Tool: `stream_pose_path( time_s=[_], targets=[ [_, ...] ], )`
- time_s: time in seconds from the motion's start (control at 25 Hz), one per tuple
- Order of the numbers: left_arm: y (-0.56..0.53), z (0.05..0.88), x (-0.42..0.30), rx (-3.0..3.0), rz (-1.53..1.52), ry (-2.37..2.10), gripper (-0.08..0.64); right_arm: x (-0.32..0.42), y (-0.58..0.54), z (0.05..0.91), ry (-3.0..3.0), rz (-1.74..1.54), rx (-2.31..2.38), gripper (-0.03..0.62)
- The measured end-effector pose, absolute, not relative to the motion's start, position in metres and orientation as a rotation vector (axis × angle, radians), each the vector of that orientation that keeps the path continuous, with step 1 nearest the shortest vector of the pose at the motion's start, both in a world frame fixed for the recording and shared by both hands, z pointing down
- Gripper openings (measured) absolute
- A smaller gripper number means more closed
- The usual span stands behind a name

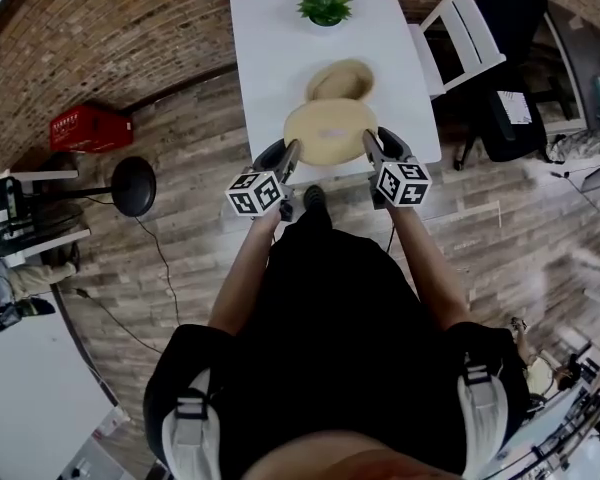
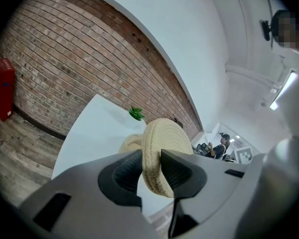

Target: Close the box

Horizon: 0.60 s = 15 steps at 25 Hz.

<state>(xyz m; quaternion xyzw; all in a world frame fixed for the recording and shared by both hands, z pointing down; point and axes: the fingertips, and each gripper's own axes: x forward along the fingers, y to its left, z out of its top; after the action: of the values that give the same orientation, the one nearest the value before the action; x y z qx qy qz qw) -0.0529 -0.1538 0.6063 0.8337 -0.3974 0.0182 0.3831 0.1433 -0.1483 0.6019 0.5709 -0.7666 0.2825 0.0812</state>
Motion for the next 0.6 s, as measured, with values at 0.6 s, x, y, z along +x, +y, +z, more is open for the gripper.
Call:
stream_pose_path(
  time_s=[0.6],
  targets=[
    [-0.22,0.611,-0.059,2.15,0.064,-0.963,0.127,0.137,-0.205,0.603,-2.255,0.845,1.76,0.127]
  ],
)
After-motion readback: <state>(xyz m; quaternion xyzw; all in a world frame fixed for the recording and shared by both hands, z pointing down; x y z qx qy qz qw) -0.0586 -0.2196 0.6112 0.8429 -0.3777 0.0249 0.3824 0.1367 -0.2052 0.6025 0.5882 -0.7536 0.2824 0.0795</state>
